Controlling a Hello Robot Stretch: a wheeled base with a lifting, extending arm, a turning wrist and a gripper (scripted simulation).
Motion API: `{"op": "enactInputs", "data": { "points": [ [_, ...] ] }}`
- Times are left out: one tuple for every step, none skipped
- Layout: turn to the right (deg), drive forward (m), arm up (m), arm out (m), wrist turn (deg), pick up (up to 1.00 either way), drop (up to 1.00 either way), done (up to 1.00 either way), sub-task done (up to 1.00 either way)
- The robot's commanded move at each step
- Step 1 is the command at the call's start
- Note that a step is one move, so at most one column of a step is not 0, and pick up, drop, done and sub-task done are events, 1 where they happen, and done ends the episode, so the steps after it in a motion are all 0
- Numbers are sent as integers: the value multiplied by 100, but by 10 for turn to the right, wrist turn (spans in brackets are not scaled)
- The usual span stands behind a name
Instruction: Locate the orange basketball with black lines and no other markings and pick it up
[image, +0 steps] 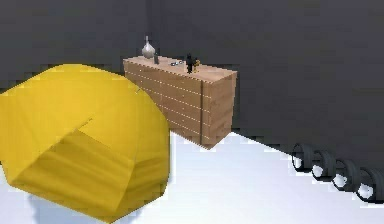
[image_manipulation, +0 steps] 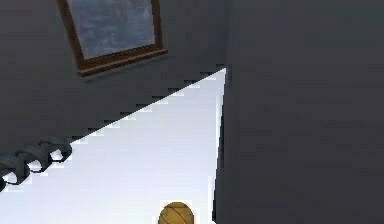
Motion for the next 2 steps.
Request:
{"op": "enactInputs", "data": {
  "points": [
    [0,0,18,0,0,0,0,0,0],
    [0,0,0,36,0,0,0,0,0]
  ]
}}
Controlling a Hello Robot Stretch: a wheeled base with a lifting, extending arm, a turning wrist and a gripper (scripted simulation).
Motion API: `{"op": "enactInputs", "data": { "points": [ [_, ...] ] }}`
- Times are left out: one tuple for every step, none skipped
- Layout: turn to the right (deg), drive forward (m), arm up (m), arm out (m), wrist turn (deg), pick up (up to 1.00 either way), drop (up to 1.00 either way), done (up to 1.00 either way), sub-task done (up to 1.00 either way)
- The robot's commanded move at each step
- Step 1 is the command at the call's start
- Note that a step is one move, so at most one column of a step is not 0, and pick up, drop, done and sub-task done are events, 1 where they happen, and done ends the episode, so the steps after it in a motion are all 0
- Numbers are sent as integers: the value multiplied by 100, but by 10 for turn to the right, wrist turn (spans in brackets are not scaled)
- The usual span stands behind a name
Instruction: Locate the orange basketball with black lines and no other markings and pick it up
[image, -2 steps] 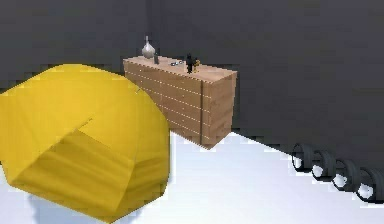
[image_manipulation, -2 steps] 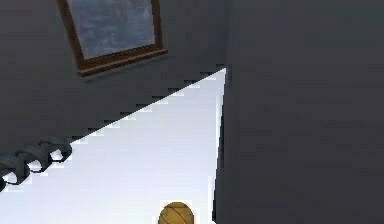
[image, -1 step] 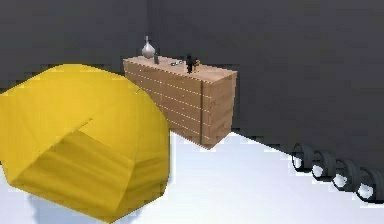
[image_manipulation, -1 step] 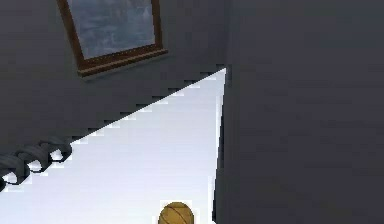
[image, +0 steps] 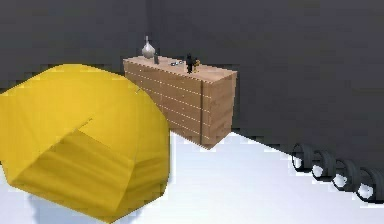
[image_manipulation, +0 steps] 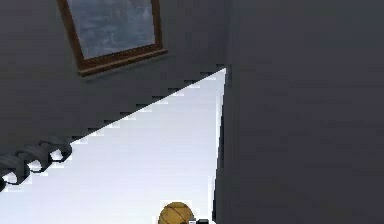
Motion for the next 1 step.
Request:
{"op": "enactInputs", "data": {
  "points": [
    [0,0,0,0,450,0,0,0,0]
  ]
}}
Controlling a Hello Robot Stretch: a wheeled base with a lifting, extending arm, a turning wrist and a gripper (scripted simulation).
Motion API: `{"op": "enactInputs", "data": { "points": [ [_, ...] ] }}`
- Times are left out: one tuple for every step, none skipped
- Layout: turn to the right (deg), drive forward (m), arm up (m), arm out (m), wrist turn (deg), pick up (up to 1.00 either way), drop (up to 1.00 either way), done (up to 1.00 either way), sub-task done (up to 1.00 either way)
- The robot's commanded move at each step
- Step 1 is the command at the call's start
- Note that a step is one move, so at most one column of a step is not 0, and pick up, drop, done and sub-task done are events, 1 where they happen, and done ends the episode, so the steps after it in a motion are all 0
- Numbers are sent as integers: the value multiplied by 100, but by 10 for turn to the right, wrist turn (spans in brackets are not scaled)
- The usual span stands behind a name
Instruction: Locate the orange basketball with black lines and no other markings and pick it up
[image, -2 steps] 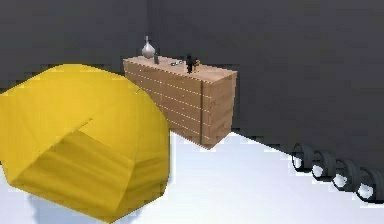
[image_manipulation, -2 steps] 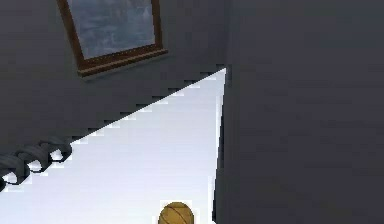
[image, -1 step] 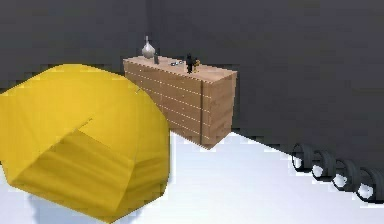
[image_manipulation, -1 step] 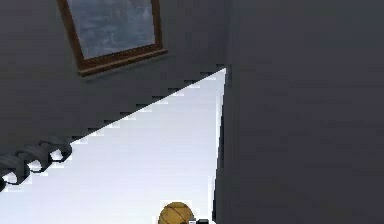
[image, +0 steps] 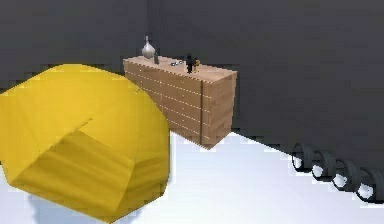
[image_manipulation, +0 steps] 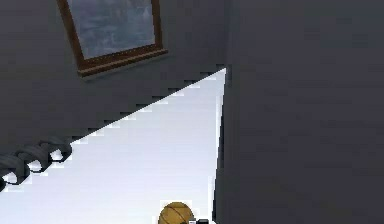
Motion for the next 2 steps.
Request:
{"op": "enactInputs", "data": {
  "points": [
    [0,0,0,0,450,0,0,0,0],
    [0,0,0,0,450,0,0,0,0]
  ]
}}
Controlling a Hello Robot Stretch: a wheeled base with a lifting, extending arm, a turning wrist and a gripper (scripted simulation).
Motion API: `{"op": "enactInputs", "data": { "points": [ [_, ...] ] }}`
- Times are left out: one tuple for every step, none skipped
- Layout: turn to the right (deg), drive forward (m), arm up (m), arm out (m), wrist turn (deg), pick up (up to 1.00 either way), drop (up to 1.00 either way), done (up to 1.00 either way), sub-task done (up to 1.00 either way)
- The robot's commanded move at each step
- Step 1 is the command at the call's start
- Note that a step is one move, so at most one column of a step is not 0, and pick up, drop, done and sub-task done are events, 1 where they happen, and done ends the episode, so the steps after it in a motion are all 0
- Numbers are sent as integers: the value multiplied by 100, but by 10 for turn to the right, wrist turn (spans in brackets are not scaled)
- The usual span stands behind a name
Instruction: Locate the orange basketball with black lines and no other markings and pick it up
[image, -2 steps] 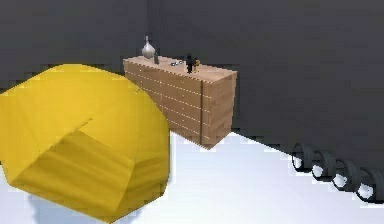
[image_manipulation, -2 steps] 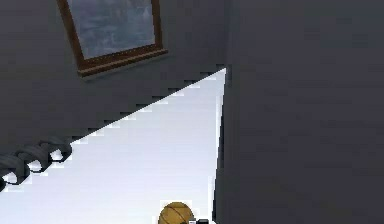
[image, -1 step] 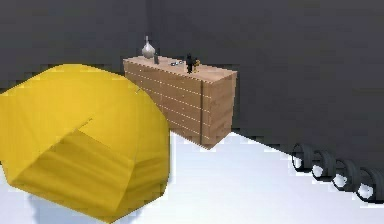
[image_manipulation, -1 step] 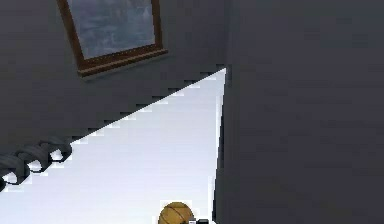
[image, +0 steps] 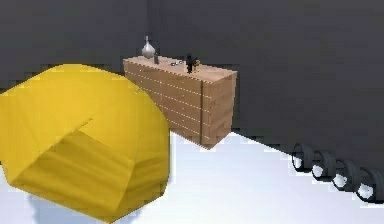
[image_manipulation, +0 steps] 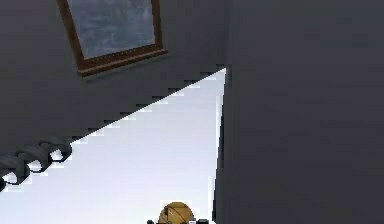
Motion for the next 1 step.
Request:
{"op": "enactInputs", "data": {
  "points": [
    [0,0,0,0,240,0,0,0,0]
  ]
}}
